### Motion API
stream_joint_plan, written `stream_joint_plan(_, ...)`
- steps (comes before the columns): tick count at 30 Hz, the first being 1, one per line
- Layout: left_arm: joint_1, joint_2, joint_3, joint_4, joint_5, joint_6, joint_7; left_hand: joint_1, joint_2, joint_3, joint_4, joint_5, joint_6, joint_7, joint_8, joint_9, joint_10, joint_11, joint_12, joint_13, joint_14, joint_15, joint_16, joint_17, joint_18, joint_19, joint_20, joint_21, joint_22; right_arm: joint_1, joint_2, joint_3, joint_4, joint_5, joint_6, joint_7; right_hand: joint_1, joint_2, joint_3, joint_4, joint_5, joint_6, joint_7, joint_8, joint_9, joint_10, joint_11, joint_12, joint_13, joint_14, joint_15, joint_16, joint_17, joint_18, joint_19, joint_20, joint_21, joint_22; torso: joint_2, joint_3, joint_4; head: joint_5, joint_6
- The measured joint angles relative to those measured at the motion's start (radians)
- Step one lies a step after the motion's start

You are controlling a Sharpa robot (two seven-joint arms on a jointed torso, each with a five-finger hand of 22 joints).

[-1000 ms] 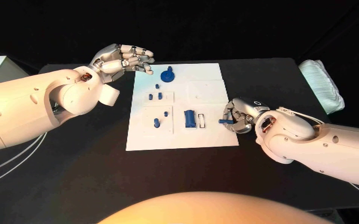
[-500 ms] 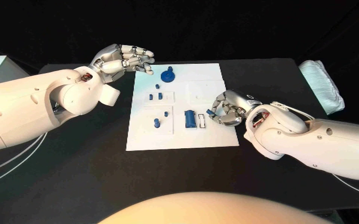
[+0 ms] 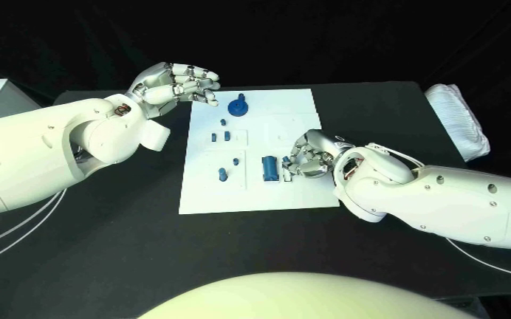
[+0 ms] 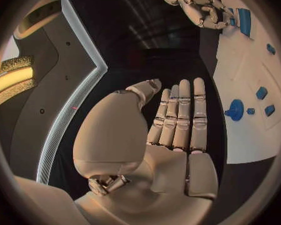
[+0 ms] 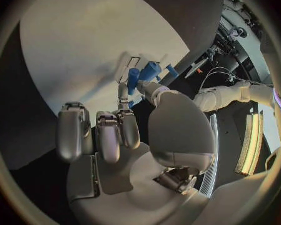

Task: Assemble the parts on the task board

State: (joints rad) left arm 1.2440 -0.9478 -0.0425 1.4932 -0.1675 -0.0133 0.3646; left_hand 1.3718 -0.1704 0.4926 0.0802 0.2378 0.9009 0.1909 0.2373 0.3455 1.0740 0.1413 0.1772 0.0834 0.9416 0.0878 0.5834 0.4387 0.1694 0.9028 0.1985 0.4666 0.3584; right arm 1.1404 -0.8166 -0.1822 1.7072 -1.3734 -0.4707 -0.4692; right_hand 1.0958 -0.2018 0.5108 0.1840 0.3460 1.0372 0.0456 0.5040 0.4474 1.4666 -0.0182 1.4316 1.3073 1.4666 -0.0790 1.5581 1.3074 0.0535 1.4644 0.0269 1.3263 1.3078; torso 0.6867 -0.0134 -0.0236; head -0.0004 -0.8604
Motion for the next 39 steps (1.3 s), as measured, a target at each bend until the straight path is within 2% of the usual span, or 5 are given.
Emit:
stream_joint_plan(6, 0.0, -0.001, 0.0, 0.001, 0.0, 0.001, -0.001, 0.0, 0.0, 0.0, 0.0, 0.0, 0.0, 0.0, 0.0, 0.0, 0.0, 0.0, 0.0, 0.0, 0.0, 0.0, 0.0, 0.0, 0.0, 0.0, 0.0, 0.0, 0.0, -0.004, 0.006, 0.0, -0.009, 0.002, 0.029, -0.006, -0.009, 0.001, -0.003, 0.003, 0.0, 0.005, -0.005, 0.004, 0.004, -0.001, -0.006, 0.009, 0.0, 0.0, -0.007, 0.0, 0.0, 0.0, 0.004, -0.004, 0.007, 0.0, 0.0, 0.0, -0.0006, 0.004, -0.003)
stream_joint_plan(15, 0.0, -0.001, 0.0, 0.001, 0.0, 0.002, -0.004, 0.0, 0.0, 0.0, 0.0, 0.0, 0.0, 0.0, 0.0, 0.0, 0.0, 0.0, 0.0, 0.0, 0.0, 0.0, 0.0, 0.001, 0.0, 0.003, -0.004, 0.0, -0.001, -0.006, 0.009, 0.0, -0.007, -0.002, 0.057, -0.012, -0.009, 0.001, -0.003, 0.003, -0.004, 0.005, -0.005, 0.006, 0.004, 0.0, -0.007, 0.012, 0.0, 0.0, -0.007, 0.0, 0.0, 0.0, 0.004, -0.004, 0.007, 0.0, -0.001, 0.0012, -0.0025, 0.009, -0.005)
stream_joint_plan(25, 0.0, -0.002, 0.0, 0.001, 0.0, 0.004, -0.006, -0.004, 0.004, -0.003, 0.003, 0.0, 0.0, 0.0, 0.0, 0.0, 0.0, 0.0, 0.0, 0.001, 0.0, 0.0, 0.0, 0.001, 0.0, 0.003, -0.004, 0.0, -0.001, -0.006, 0.011, 0.0, -0.012, -0.011, 0.066, -0.014, -0.017, 0.01, -0.003, 0.011, -0.004, 0.017, -0.01, 0.016, 0.008, 0.0, -0.007, 0.019, 0.0, 0.0, -0.007, 0.005, 0.0, 0.0, 0.0, -0.007, 0.019, 0.0, -0.001, 0.0007, -0.0017, 0.008, -0.006)
stream_joint_plan(27, 0.0, -0.002, 0.0, 0.001, 0.0, 0.004, -0.006, -0.004, 0.004, -0.003, 0.003, 0.0, 0.0, 0.0, 0.0, 0.0, 0.0, 0.0, 0.0, 0.001, 0.0, 0.0, 0.0, 0.001, 0.0, 0.003, -0.004, 0.0, -0.001, -0.006, 0.013, 0.0, -0.014, -0.013, 0.066, -0.014, -0.02, 0.014, -0.001, 0.013, -0.003, 0.022, -0.015, 0.019, 0.009, 0.0, -0.007, 0.019, 0.0, 0.0, -0.007, 0.005, 0.0, 0.0, 0.0, -0.007, 0.019, 0.0, 0.0, 0.0004, -0.0018, 0.008, -0.006)
stream_joint_plan(39, 0.0, -0.002, 0.0, 0.001, 0.0, 0.005, -0.008, -0.004, 0.004, 0.0, 0.006, 0.0, 0.0, 0.0, 0.0, 0.0, 0.0, 0.0, 0.0, 0.001, -0.004, 0.004, 0.0, 0.002, 0.0, 0.003, -0.004, -0.004, -0.003, -0.006, 0.022, 0.0, -0.029, -0.029, 0.066, -0.016, -0.03, 0.023, 0.001, 0.015, -0.003, 0.023, -0.016, 0.019, 0.007, -0.004, -0.01, 0.019, 0.0, 0.0, -0.007, 0.005, 0.001, 0.0, 0.0, -0.007, 0.019, 0.0, 0.0, 0.0, -0.0011, 0.008, -0.005)
